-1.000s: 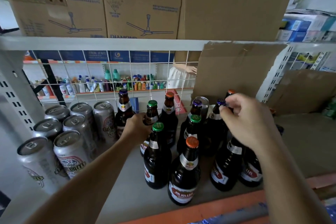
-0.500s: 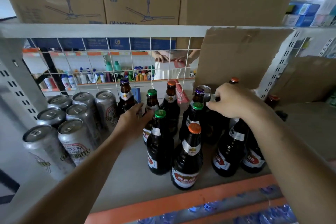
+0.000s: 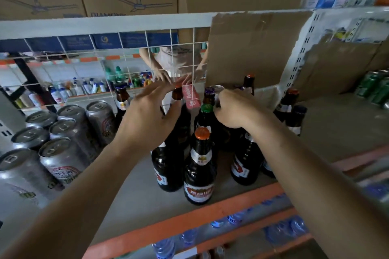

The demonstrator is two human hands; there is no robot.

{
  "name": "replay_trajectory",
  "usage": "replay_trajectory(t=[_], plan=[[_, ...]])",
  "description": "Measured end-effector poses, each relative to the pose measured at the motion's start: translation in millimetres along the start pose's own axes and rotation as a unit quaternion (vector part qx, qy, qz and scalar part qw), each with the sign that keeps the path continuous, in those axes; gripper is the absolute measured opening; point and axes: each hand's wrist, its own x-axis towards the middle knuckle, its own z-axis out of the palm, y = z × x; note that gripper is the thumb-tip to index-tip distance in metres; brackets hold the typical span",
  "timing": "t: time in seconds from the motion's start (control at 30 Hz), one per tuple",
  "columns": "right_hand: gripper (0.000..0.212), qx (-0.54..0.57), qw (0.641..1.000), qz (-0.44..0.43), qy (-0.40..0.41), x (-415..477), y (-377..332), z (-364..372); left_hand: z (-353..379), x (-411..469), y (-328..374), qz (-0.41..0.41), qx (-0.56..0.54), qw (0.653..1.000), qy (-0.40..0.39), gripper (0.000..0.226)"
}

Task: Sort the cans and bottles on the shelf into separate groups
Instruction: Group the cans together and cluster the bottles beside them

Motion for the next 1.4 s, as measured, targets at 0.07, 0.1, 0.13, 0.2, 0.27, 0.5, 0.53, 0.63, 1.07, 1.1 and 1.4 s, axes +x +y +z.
replay_trajectory(t=[0.07,0.1,0.13,0.2,0.27,0.5,0.53,0.63,1.07,1.1,1.4], plan=[[0.022,0.016,1.0,-0.004,-0.007,-3,7,-2,3,6,11,0.024,0.018,0.998,-0.051,0.037],[0.025,0.027,1.0,-0.007,-0.007,-4,10,-3,5,9,16,0.028,0.03,0.996,-0.077,0.037],[0.028,0.036,0.999,-0.009,-0.006,-5,14,-4,8,13,23,0.029,0.038,0.994,-0.097,0.035],[0.031,0.05,0.999,0.001,-0.007,-4,22,-6,15,18,32,0.022,0.031,0.991,-0.128,0.035],[0.031,0.04,0.999,0.025,-0.01,-1,30,-9,23,23,39,0.003,0.027,0.986,-0.162,0.039],[0.022,0.076,0.989,0.094,-0.082,16,44,-22,37,24,40,-0.011,0.031,0.985,-0.169,0.036],[0.024,0.083,0.988,0.096,-0.09,18,45,-26,35,22,39,-0.012,0.03,0.985,-0.169,0.037],[0.03,0.032,0.986,0.097,-0.128,26,47,-29,28,12,35,-0.017,0.027,0.987,-0.158,0.032],[0.028,-0.213,0.934,0.144,-0.248,49,48,-17,20,-7,34,0.001,0.039,0.991,-0.125,0.029],[0.027,-0.201,0.937,0.146,-0.247,49,50,-17,21,-6,35,0.0,0.041,0.991,-0.125,0.029],[0.022,-0.142,0.959,0.125,-0.21,47,63,-11,35,-1,42,-0.009,0.026,0.988,-0.151,0.043]])
